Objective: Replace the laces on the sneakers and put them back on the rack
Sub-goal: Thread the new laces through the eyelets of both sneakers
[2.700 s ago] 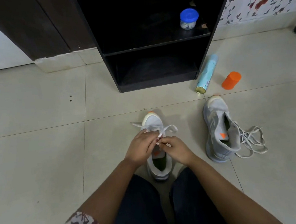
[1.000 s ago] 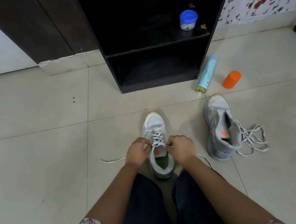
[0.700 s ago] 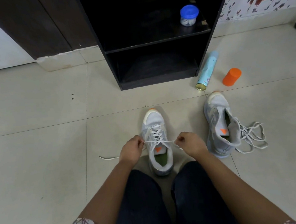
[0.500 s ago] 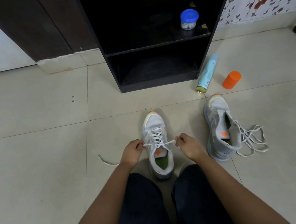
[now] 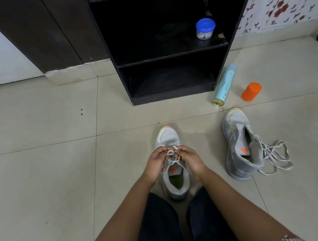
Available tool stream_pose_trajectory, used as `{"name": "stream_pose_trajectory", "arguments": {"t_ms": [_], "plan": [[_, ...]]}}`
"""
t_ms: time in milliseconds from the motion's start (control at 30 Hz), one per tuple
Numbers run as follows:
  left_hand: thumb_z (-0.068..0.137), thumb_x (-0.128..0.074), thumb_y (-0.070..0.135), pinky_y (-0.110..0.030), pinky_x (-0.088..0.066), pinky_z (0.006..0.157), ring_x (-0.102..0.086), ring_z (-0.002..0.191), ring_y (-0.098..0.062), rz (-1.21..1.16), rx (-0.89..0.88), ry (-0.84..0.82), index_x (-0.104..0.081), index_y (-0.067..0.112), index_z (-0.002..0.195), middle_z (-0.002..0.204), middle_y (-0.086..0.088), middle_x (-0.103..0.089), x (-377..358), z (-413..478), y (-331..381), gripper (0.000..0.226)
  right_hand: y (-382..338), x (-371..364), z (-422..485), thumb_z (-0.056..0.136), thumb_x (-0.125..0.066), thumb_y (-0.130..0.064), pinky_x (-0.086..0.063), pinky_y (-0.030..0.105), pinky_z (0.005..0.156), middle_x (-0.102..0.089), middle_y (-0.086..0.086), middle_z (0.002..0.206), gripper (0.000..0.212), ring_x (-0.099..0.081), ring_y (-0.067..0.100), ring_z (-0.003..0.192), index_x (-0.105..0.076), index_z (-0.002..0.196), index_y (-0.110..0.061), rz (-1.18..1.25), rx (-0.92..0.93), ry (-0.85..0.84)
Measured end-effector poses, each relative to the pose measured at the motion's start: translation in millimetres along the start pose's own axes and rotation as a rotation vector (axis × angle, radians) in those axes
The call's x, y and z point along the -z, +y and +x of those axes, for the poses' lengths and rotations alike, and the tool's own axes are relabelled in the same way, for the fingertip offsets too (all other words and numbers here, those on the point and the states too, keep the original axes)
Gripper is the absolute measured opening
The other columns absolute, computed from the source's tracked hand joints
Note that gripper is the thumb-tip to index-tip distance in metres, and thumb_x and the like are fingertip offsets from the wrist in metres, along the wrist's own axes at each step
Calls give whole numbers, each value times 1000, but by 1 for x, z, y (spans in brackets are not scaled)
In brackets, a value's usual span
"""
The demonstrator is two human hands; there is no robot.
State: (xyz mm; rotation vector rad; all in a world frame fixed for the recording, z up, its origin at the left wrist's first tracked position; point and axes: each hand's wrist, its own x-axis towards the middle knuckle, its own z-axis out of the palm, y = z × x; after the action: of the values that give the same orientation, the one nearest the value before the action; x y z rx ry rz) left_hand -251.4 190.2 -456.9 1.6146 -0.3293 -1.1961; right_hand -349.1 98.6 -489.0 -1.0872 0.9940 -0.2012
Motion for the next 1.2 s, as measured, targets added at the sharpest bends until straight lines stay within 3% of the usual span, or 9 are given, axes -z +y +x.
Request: {"name": "stream_pose_trajectory", "arguments": {"t_ms": [100,200,333,467,600,767,933,1100,1200], "plan": [[100,-38,3,-10,-31,41,-41,38,2,22,-18,-33,-47,10,118,69,-2,-51,-1,-1,0,21,2,-1,-1,94,-46,4,-51,34,82,-65,13,92,17,-62,23,82,-57,104,-5,19,51,-15],[98,-47,8,-16,-26,42,-33,41,-3,5,74,-32,-38,33,123,66,-2,-52,5,7,-6,36,3,1,-3,91,-51,5,-51,27,76,-64,10,87,16,-63,18,78,-51,95,-10,-30,67,5],[97,-48,4,-16,-24,41,-32,41,-4,-3,104,-57,-58,9,100,66,-6,-52,6,15,-7,11,-1,7,-6,89,-58,4,-52,22,76,-65,10,82,10,-63,16,76,-54,95,-2,-99,106,-94],[97,-48,4,-16,-26,40,-33,41,-4,-22,122,30,-56,6,88,66,-7,-52,3,20,-13,12,2,9,-6,92,-58,-1,-53,25,81,-66,9,89,11,-64,16,83,-54,100,-7,-173,171,-157],[95,-53,6,-16,-30,40,-37,39,-3,19,88,67,-54,6,85,67,-8,-55,-2,18,-12,10,2,10,-6,95,-51,-1,-51,18,71,-62,10,73,4,-60,15,67,-53,92,-2,-155,168,-86],[80,-75,14,-17,-47,65,-63,74,-9,481,-168,122,-61,14,78,79,2,-67,6,15,-16,14,-3,6,2,94,-51,-2,-45,8,55,-59,8,66,17,-56,12,63,-56,78,-4,-167,37,52],[87,-61,10,-34,-52,75,-65,92,-25,1072,-676,108,-65,5,102,115,-6,-65,14,17,-17,16,-12,9,13,87,-61,-3,-50,16,59,-62,10,65,16,-59,14,60,-66,73,-4,-168,-120,-24],[76,-71,12,-27,-47,47,-64,60,-28,1281,-861,34,-65,8,87,75,-9,-68,21,20,-11,13,-14,18,20,83,-68,-9,-50,37,89,-71,14,82,8,-64,24,81,-73,80,-3,-236,-146,-111],[83,-67,8,-31,-44,57,-61,73,-31,1329,-809,-26,-62,5,95,86,-14,-67,18,18,-7,13,-15,22,18,86,-65,-10,-49,37,92,-71,14,93,9,-64,24,89,-74,87,-7,-232,-116,-160]]}}
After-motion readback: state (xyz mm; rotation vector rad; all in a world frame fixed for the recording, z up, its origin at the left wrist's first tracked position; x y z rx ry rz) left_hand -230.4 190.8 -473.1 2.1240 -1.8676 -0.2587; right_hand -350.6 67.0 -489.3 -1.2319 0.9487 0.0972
